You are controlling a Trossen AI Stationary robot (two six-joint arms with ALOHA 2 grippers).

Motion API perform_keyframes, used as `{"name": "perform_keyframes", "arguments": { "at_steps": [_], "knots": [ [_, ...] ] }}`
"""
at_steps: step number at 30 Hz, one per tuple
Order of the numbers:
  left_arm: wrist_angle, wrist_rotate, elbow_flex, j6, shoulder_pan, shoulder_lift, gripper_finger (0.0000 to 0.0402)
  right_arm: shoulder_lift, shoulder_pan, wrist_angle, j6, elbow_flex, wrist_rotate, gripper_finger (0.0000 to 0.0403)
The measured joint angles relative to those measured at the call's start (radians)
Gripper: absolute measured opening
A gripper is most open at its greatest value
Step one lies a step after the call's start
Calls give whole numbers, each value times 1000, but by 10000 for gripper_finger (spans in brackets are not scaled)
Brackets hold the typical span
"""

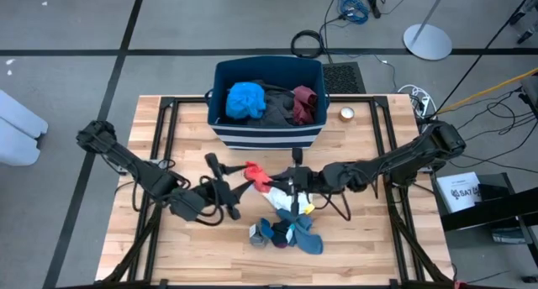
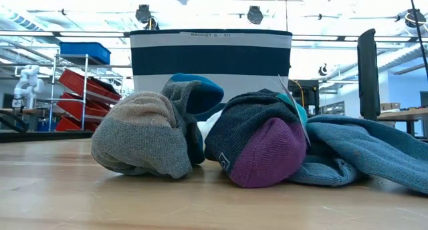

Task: Sort clothes
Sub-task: Put the orange sock into the blue laundry bin

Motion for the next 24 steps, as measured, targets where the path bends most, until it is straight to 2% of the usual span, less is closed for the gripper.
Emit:
{"name": "perform_keyframes", "arguments": {
  "at_steps": [3, 8, 12, 19, 24],
  "knots": [
    [-107, -52, 1, -73, -14, -40, 215, -36, -15, 1, -64, 0, 38, 4],
    [-472, -70, 1, -411, -30, -136, 217, -95, -50, 5, -152, 0, 202, 4],
    [-643, -95, 1, -580, -28, -176, 217, -90, -113, -21, -174, 0, 335, 4],
    [-678, -129, 1, -565, 15, -177, 217, -82, -279, -38, -149, 0, 369, 4],
    [-685, -86, -15, -563, 55, -177, 217, -83, -359, -78, -125, 0, 391, 4]
  ]
}}
